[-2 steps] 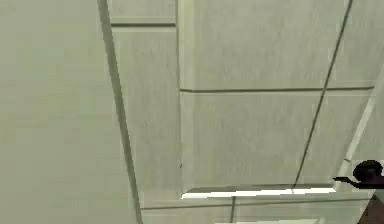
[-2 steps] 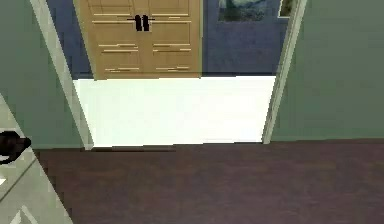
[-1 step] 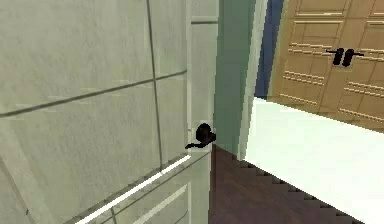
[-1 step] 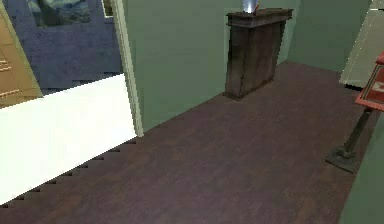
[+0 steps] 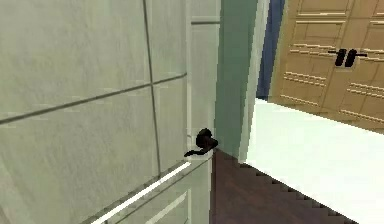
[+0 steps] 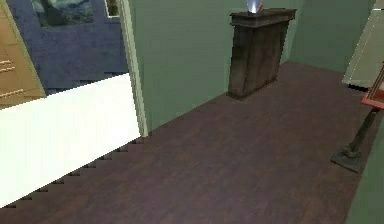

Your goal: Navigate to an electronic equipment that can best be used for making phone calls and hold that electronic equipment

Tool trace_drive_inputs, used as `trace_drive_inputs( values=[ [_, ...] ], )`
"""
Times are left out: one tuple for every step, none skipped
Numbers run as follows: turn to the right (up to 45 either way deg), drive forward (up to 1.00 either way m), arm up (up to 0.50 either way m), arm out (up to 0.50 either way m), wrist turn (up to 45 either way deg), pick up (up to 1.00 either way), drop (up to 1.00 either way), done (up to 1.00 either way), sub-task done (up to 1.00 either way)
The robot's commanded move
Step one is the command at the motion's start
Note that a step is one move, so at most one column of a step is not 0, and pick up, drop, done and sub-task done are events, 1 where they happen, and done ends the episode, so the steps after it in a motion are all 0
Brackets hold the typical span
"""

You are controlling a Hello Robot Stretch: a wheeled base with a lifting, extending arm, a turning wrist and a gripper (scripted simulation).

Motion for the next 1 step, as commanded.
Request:
trace_drive_inputs(
  values=[
    [-45.0, 0.00, 0.00, 0.00, 0.0, 0.00, 0.00, 0.00, 0.00]
  ],
)
